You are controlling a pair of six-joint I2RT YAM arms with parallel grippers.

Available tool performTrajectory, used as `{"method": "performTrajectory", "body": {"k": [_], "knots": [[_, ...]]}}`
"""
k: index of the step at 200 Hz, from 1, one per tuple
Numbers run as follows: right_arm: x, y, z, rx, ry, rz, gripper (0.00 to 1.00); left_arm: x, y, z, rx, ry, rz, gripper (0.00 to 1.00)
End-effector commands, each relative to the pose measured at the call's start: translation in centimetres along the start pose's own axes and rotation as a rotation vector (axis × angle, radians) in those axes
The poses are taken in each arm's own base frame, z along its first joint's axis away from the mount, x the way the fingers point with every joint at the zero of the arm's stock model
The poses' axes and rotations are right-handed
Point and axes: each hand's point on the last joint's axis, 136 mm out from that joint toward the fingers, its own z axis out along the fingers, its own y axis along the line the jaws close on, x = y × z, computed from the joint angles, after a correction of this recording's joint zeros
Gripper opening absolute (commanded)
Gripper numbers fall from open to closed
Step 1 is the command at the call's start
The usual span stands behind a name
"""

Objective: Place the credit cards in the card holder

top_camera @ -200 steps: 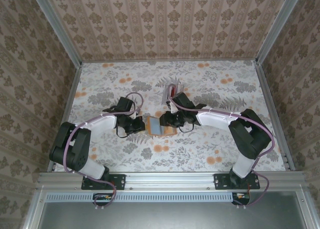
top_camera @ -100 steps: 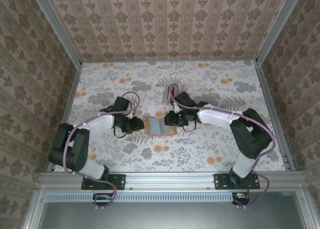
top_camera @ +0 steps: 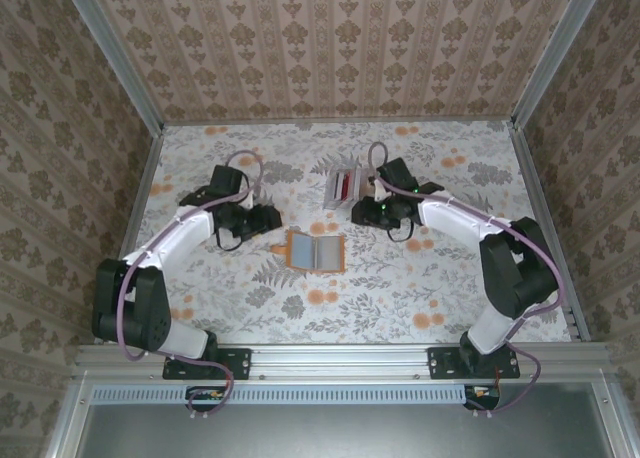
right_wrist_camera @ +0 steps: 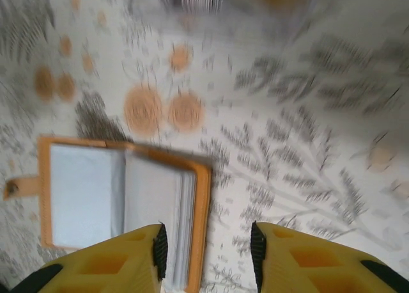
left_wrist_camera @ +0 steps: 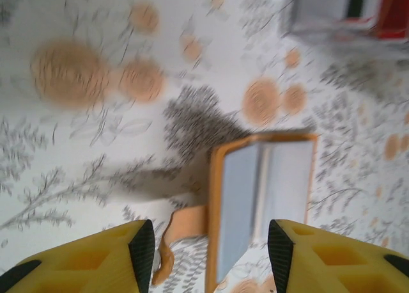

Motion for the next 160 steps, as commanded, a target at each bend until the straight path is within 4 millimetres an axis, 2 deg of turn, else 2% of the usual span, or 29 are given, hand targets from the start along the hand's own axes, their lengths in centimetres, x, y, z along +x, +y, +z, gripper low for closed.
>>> {"method": "performTrajectory", "body": {"k": [1,15,35,79,132,138,160], "knots": [[-2.6,-0.3,-0.5,0.006,-0.028,-0.007,0.45,-0.6,-0.8,-1.3,0.0,-0.001,0.033,0.53],[-3.9,-0.1,-0.4,0.0,-0.041,0.0,0.49,-1.3,-1.3,-1.3,0.017,-0.01,0.035,0.53],[-5.7,0.4,0.2,-0.01,-0.045,-0.002,0.49,-2.3,-2.2,-0.4,0.068,-0.012,0.024,0.53],[-8.7,0.1,2.1,0.021,-0.04,0.004,0.5,-4.9,-4.1,1.8,0.14,-0.007,0.03,0.53],[-10.4,0.0,3.1,0.048,-0.04,-0.002,0.5,-8.1,-6.5,5.0,0.197,0.011,0.057,0.53],[-9.8,-0.3,3.1,0.066,-0.018,0.005,0.51,-8.4,-6.7,5.5,0.205,0.015,0.059,0.53],[-9.9,-0.8,3.2,0.089,-0.014,0.009,0.51,-9.3,-7.5,7.2,0.223,0.031,0.065,0.53]]}}
